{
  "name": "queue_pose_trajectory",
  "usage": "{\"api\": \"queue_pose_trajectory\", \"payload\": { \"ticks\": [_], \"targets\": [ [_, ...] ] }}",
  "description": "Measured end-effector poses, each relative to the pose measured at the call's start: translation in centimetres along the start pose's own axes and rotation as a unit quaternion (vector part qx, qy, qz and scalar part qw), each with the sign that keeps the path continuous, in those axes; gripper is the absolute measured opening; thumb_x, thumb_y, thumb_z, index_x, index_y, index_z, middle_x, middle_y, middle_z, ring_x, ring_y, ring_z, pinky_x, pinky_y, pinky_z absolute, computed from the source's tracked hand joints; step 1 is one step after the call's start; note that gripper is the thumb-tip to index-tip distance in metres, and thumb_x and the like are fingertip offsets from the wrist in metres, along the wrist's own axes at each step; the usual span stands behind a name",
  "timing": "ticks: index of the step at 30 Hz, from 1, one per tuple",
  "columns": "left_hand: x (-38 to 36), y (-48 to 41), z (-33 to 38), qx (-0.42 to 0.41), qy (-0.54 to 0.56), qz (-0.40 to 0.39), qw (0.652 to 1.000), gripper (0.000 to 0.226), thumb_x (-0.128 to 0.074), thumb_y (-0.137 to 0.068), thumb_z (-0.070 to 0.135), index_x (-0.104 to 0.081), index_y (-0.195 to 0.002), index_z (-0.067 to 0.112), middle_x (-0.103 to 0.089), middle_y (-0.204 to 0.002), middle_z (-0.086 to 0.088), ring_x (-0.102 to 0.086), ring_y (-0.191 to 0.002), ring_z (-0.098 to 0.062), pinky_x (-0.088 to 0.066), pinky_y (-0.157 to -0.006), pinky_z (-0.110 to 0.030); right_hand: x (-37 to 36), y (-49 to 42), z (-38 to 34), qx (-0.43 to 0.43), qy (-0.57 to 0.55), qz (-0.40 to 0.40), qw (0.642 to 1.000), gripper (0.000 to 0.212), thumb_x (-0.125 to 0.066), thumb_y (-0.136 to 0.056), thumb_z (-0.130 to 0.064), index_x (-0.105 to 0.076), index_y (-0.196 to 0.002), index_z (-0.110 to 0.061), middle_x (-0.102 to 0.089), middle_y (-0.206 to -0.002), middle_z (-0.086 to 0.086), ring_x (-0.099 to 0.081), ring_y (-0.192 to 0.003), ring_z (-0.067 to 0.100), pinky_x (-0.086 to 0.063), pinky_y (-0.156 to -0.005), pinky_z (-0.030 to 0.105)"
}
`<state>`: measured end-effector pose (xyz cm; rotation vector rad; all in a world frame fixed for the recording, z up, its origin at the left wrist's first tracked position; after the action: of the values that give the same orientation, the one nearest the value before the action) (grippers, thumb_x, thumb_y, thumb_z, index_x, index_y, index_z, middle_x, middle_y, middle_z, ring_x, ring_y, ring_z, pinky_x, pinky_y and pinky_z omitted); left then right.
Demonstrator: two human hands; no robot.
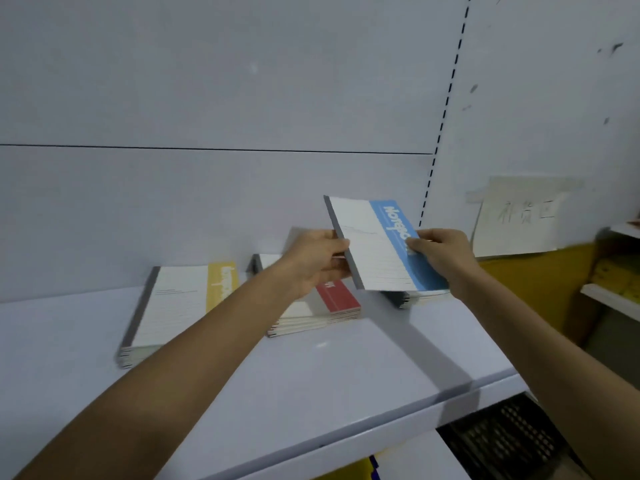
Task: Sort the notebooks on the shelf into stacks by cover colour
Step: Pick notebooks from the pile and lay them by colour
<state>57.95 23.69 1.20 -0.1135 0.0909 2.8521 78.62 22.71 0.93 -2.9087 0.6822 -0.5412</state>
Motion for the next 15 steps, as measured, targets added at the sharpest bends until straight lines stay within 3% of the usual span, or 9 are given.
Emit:
{"api": "queue_pose_trajectory", "payload": {
  "ticks": [2, 4, 6, 9, 12, 15],
  "targets": [
    [-2.4, -1.6, -1.4, 0.011, -0.001, 0.011, 1.0, 0.037, -0.051, -0.096, 0.005, -0.045, -0.132, -0.001, -0.067, -0.095, -0.007, -0.066, -0.07, -0.013, -0.057, -0.06, -0.026, 1.4, -2.3, 1.8, 0.031, 0.087, 0.016, 0.996, 0.023, -0.058, -0.094, -0.024, -0.066, -0.111, -0.011, -0.065, -0.106, 0.008, -0.058, -0.087, 0.024, -0.045, -0.073, 0.032],
    [-4.6, -2.8, -2.8, 0.031, 0.008, 0.005, 0.999, 0.032, -0.048, -0.097, 0.005, -0.05, -0.128, -0.002, -0.065, -0.092, -0.004, -0.065, -0.078, -0.016, -0.057, -0.076, -0.032, 2.0, -4.3, 3.7, 0.051, 0.163, 0.024, 0.985, 0.031, -0.053, -0.096, -0.027, -0.061, -0.122, -0.011, -0.064, -0.116, 0.009, -0.058, -0.093, 0.025, -0.043, -0.074, 0.032],
    [-6.4, -4.0, -4.2, 0.052, 0.024, 0.005, 0.998, 0.029, -0.047, -0.097, 0.006, -0.053, -0.124, -0.001, -0.064, -0.101, -0.006, -0.063, -0.095, -0.021, -0.051, -0.092, -0.036, 2.3, -5.8, 5.5, 0.064, 0.217, 0.024, 0.974, 0.032, -0.049, -0.097, -0.027, -0.059, -0.124, -0.012, -0.063, -0.122, 0.011, -0.058, -0.096, 0.026, -0.041, -0.072, 0.031],
    [-8.3, -5.8, -6.0, 0.052, 0.024, 0.036, 0.998, 0.026, -0.046, -0.096, 0.005, -0.054, -0.121, 0.004, -0.06, -0.117, -0.008, -0.056, -0.114, -0.024, -0.042, -0.103, -0.035, 2.4, -7.4, 7.1, 0.079, 0.279, 0.011, 0.957, 0.032, -0.046, -0.099, -0.026, -0.059, -0.125, -0.011, -0.063, -0.122, 0.013, -0.057, -0.091, 0.025, -0.04, -0.069, 0.03],
    [-9.2, -7.2, -7.1, 0.036, 0.009, 0.089, 0.995, 0.019, -0.043, -0.094, 0.003, -0.055, -0.108, 0.007, -0.059, -0.11, -0.009, -0.056, -0.111, -0.026, -0.045, -0.096, -0.033, 2.1, -9.1, 7.8, 0.09, 0.295, 0.004, 0.951, 0.031, -0.048, -0.098, -0.026, -0.062, -0.122, -0.012, -0.065, -0.118, 0.012, -0.052, -0.083, 0.02, -0.039, -0.067, 0.029],
    [-9.9, -7.4, -7.8, 0.034, 0.0, 0.096, 0.995, 0.025, -0.043, -0.095, 0.006, -0.054, -0.117, 0.006, -0.06, -0.111, -0.005, -0.056, -0.101, -0.021, -0.047, -0.082, -0.027, 1.7, -10.2, 8.7, 0.079, 0.312, -0.006, 0.947, 0.029, -0.051, -0.096, -0.028, -0.066, -0.115, -0.012, -0.067, -0.114, 0.012, -0.057, -0.085, 0.023, -0.045, -0.069, 0.031]
  ]
}}
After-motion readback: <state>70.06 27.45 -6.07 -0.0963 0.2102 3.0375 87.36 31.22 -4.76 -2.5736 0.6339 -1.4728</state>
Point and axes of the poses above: each hand's wrist, its own y-axis away from the middle knuckle, its own x-axis out of the back of the hand, z = x × y, the point moved 3 cm from there along -y, towards the middle knuckle
